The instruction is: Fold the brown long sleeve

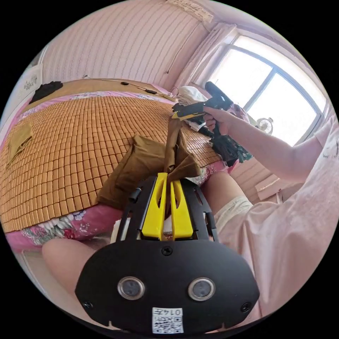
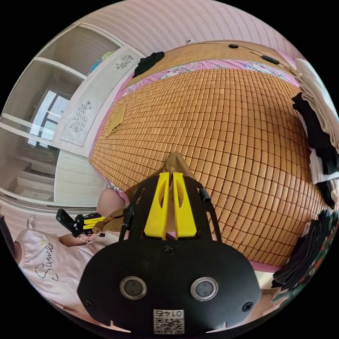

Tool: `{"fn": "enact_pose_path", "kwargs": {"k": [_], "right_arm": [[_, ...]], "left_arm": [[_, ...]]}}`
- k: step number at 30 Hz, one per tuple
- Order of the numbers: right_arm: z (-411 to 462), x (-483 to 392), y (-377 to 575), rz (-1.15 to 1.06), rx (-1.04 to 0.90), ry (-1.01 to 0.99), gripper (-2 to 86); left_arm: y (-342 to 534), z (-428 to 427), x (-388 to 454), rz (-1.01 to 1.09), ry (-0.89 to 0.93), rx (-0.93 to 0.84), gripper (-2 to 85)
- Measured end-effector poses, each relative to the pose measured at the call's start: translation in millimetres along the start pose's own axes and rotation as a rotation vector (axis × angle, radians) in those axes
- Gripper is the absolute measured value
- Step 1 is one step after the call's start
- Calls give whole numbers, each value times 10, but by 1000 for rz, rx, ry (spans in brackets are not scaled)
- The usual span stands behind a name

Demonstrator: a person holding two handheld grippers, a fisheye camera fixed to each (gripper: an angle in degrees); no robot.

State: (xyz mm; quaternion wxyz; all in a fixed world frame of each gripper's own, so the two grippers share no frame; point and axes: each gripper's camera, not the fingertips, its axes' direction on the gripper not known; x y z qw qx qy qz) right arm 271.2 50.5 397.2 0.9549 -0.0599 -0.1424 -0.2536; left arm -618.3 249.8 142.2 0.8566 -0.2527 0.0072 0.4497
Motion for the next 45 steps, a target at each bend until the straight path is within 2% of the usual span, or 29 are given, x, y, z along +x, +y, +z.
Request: {"fn": "enact_pose_path", "kwargs": {"k": [2,5,9,14,21,24,30,32,35,37,39,41,45], "right_arm": [[443,-158,-397,12,-111,54,12],[803,-244,-711,71,-178,81,18],[885,-355,-895,121,-143,90,35],[674,-644,-927,-11,-63,154,65],[826,-1083,-748,-304,-143,365,80],[1054,-1092,-711,-309,-274,385,29],[655,-1085,-628,-237,-150,375,6],[580,-1119,-628,-268,-112,421,47],[650,-1114,-681,-286,-144,311,118],[792,-1094,-686,-286,-182,318,129],[976,-1065,-654,-286,-260,300,118],[1021,-1131,-522,-325,-257,295,72],[918,-1271,-220,-444,-226,336,34]], "left_arm": [[-49,107,-249,-88,-32,-51,-9],[-127,221,-512,-224,-102,-77,-4],[-210,316,-801,-392,-130,-196,17],[-290,190,-1016,-480,-184,-257,46],[-430,70,-1003,-413,-197,-227,48],[-544,194,-942,-364,-202,-255,55],[-742,244,-782,-267,-234,-249,73],[-788,271,-738,-224,-246,-276,88],[-818,311,-735,-221,-239,-301,98],[-848,326,-729,-229,-228,-301,102],[-882,355,-708,-225,-249,-313,105],[-912,331,-669,-228,-248,-318,106],[-922,189,-577,-178,-304,-259,111]]}}
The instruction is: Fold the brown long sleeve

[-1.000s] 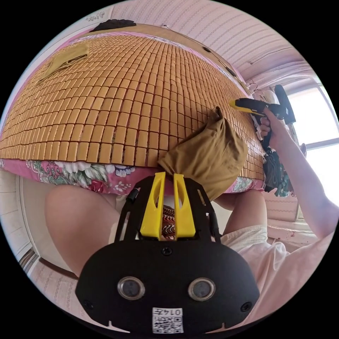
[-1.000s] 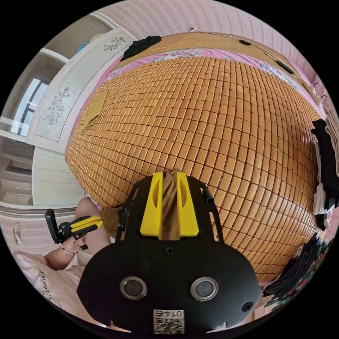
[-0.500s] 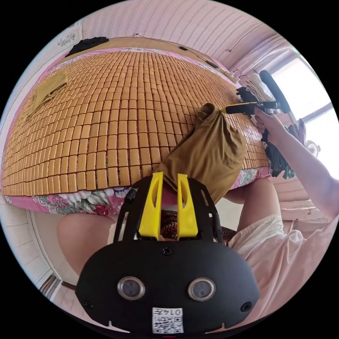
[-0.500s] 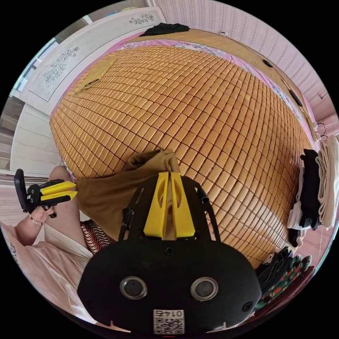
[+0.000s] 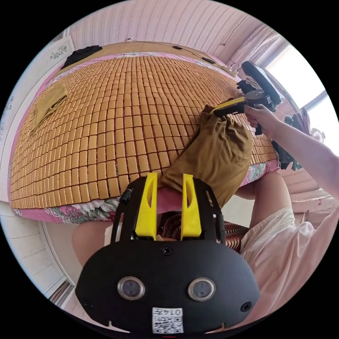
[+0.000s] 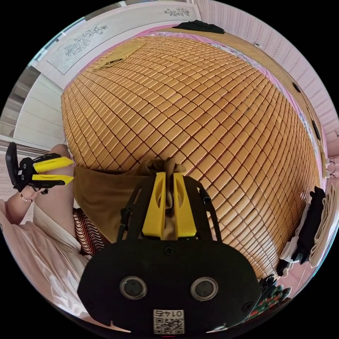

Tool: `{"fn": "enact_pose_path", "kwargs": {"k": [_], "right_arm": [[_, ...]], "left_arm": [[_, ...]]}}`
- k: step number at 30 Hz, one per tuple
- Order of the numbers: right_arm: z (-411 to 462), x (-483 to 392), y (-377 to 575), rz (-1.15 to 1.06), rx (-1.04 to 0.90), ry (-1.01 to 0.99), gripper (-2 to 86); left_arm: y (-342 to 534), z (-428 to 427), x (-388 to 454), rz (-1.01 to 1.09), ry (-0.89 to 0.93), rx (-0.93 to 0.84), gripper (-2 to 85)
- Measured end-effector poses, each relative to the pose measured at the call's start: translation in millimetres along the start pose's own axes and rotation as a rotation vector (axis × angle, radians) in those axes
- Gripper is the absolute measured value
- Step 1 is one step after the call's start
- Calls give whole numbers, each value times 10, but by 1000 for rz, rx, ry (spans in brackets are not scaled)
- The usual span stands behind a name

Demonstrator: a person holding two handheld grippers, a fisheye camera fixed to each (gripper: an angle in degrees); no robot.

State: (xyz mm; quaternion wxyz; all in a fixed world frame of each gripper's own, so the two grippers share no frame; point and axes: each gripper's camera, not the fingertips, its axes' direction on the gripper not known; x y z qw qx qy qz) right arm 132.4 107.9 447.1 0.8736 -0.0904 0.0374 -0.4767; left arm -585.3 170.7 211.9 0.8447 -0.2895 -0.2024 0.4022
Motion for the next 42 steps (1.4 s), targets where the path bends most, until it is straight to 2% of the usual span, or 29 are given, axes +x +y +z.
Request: {"fn": "enact_pose_path", "kwargs": {"k": [5,12,16,17,19,24,30,34,39,42], "right_arm": [[-516,-165,672,-107,215,-62,21],[-1128,-536,1458,-279,350,-126,17],[-1304,-741,1835,-319,354,-126,16],[-1333,-766,1943,-307,361,-127,16],[-1370,-777,2116,-270,377,-125,16],[-1509,-766,2677,-110,458,-96,17],[-1946,-640,3540,136,681,-47,18],[-2418,-501,3997,234,788,75,19],[-3147,11,4149,285,742,235,22],[-3672,523,3940,290,621,393,27]], "left_arm": [[-94,55,160,174,21,-1,138],[-218,130,382,448,33,-4,135],[-217,83,383,554,199,-23,64],[-196,36,384,563,198,-20,26],[-146,-82,387,570,207,11,6],[-35,-628,555,539,204,102,-6],[-190,-1373,1147,684,179,281,-8],[-654,-1661,1610,812,224,395,-9],[-1466,-1811,2287,955,247,508,-9],[-2115,-1833,2746,983,274,560,-6]]}}
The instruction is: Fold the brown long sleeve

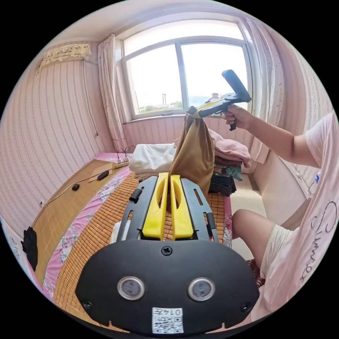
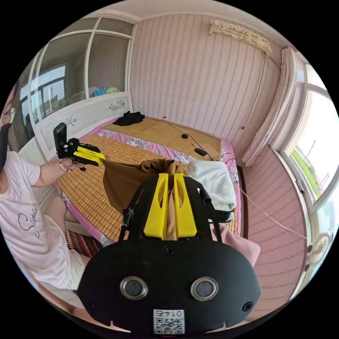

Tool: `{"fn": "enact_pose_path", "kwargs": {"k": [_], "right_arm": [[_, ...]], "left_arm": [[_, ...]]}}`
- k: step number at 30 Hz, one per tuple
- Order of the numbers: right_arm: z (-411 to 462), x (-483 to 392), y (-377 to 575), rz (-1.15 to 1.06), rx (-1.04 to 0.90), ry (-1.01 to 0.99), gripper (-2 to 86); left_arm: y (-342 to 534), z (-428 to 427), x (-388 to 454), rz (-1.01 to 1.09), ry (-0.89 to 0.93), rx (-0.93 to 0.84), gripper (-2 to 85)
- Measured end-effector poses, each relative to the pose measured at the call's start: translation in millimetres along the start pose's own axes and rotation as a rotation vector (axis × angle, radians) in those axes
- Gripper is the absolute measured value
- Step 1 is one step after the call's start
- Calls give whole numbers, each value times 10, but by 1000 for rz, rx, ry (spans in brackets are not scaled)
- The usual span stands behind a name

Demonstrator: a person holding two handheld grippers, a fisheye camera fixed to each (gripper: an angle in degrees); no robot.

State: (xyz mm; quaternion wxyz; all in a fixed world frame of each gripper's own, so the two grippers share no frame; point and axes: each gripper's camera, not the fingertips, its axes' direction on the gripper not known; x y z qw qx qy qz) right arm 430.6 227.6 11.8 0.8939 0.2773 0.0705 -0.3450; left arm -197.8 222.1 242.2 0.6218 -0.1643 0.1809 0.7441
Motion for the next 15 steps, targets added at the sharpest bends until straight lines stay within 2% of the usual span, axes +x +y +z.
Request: {"fn": "enact_pose_path", "kwargs": {"k": [3,5,7,11,15], "right_arm": [[398,803,-799,53,-183,126,51],[914,1397,-1205,225,-268,237,94],[1249,1580,-1223,332,-326,268,106],[1600,1409,-938,325,-326,254,127],[1409,864,-625,221,-279,226,136]], "left_arm": [[-601,603,-552,-182,24,23,12],[-826,1098,-954,-346,-98,-37,43],[-782,1373,-1134,-413,-204,-150,53],[-147,1320,-1237,-460,-160,-199,52],[646,900,-999,-426,-135,-266,50]]}}
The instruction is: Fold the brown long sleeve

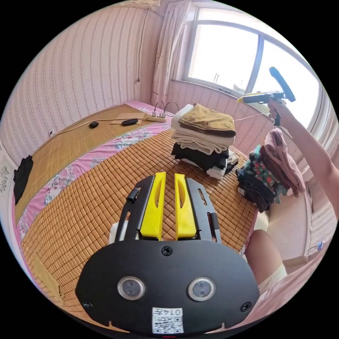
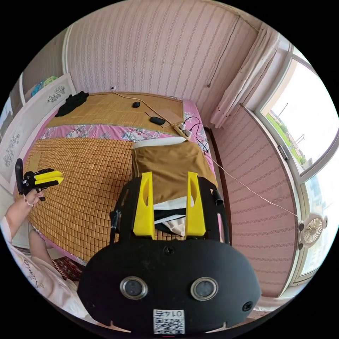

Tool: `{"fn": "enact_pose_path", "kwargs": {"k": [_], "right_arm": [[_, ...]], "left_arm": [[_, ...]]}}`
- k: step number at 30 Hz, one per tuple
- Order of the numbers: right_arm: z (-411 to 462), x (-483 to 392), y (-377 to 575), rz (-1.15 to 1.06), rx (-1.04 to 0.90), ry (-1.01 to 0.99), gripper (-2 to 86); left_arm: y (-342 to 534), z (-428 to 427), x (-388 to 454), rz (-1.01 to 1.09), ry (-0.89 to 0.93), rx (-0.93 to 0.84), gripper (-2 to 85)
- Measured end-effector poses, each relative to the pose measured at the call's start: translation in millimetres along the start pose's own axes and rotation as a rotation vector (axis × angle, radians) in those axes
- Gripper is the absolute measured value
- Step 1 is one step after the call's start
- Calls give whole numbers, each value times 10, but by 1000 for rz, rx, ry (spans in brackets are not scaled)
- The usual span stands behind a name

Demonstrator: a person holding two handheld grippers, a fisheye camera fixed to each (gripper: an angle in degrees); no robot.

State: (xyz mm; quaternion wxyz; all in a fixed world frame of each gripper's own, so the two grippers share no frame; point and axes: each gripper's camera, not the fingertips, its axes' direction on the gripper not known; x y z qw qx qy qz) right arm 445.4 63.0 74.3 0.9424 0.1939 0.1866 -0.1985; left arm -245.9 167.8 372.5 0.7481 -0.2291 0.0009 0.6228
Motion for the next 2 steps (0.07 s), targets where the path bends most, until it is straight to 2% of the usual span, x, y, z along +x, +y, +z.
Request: {"fn": "enact_pose_path", "kwargs": {"k": [2], "right_arm": [[-343,-421,454,-44,117,-83,129]], "left_arm": [[699,-204,-17,23,-35,-62,49]]}}
